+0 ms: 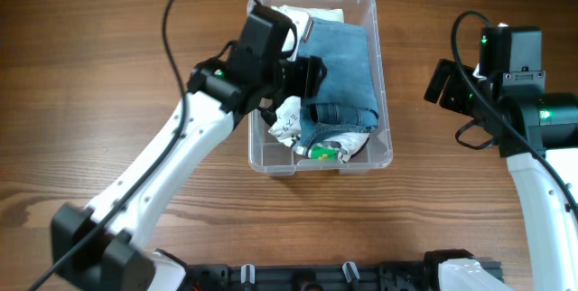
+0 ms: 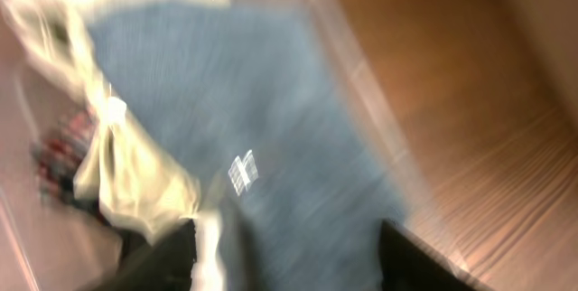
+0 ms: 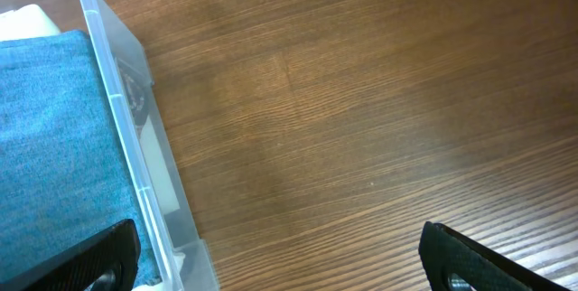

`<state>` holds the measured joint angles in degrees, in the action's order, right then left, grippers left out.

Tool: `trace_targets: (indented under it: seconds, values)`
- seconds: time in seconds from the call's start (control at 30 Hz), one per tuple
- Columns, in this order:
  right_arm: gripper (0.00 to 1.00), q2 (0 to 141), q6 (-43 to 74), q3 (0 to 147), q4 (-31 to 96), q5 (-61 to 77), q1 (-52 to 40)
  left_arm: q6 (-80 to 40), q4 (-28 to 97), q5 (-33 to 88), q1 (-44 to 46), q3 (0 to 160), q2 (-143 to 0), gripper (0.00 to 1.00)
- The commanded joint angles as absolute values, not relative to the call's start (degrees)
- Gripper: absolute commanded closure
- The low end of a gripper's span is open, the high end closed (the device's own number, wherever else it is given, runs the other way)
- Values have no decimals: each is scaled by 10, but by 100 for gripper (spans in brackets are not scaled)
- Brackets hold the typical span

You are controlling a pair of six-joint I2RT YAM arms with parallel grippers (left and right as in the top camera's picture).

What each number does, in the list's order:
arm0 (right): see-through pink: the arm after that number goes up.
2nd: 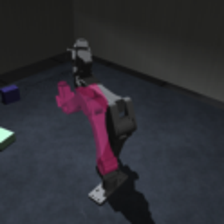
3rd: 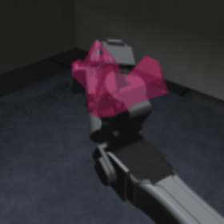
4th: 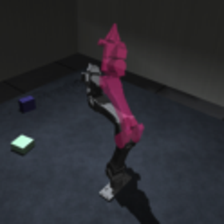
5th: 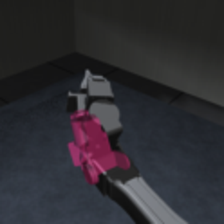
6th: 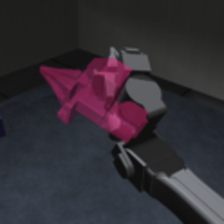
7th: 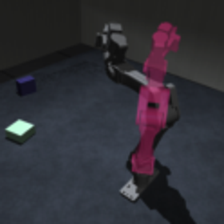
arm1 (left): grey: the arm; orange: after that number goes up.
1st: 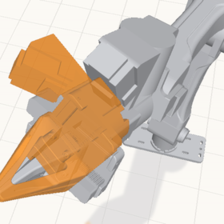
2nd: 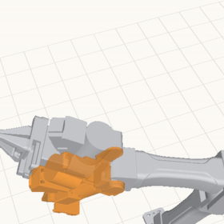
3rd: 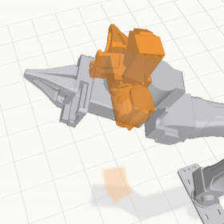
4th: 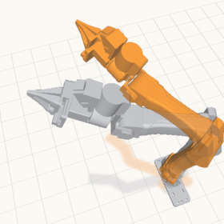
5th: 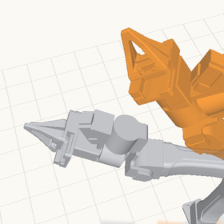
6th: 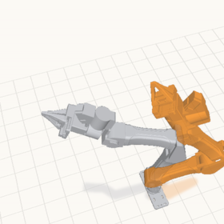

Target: Pack container

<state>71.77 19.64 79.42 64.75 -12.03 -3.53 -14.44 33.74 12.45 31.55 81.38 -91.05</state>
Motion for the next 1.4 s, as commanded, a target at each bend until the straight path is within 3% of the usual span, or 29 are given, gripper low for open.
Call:
trace_targets:
  seconds: [0.0, 0.13, 0.23, 0.4, 0.6, 0.67, 0.7, 0.8, 0.83, 0.87, 1.1, 1.17, 1.37]
  values:
    - [0, 710, 190, 792, 648, -116, -33, -126, 254, 100, 334, 839, -877, 96]
    - [0, 710, 181, 792, 648, -116, -34, -256, 173, 100, 335, 839, -943, 96]
    - [0, 710, 180, 792, 648, -116, -33, -277, 177, 161, 335, 836, -1021, 96]
    - [0, 710, 180, 792, 648, -116, -33, -338, 263, 214, 332, 835, -1185, 96]
    - [0, 710, 180, 792, 648, -115, -33, -324, 301, 221, 310, 835, -1253, 94]
    - [0, 710, 180, 792, 648, -116, -34, -278, 303, 221, 304, 835, -1253, 85]
    - [0, 710, 180, 792, 648, -115, -34, -256, 307, 221, 299, 835, -1253, 75]
    - [0, 710, 180, 792, 648, -116, -34, -241, 314, 221, 280, 835, -1253, 27]
    - [0, 710, 179, 792, 649, -116, -33, -231, 314, 221, 274, 835, -1253, 17]
    - [0, 710, 177, 792, 650, -116, -33, -218, 314, 221, 267, 835, -1254, 12]
    - [0, 710, 167, 792, 649, -116, -34, -209, 320, 258, 249, 836, -1235, 8]
    - [0, 710, 159, 792, 646, -116, -34, -196, 320, 254, 248, 837, -1204, 1]
    - [0, 711, 42, 792, 538, -68, -34, -197, 319, 230, 209, 851, -1044, 0]
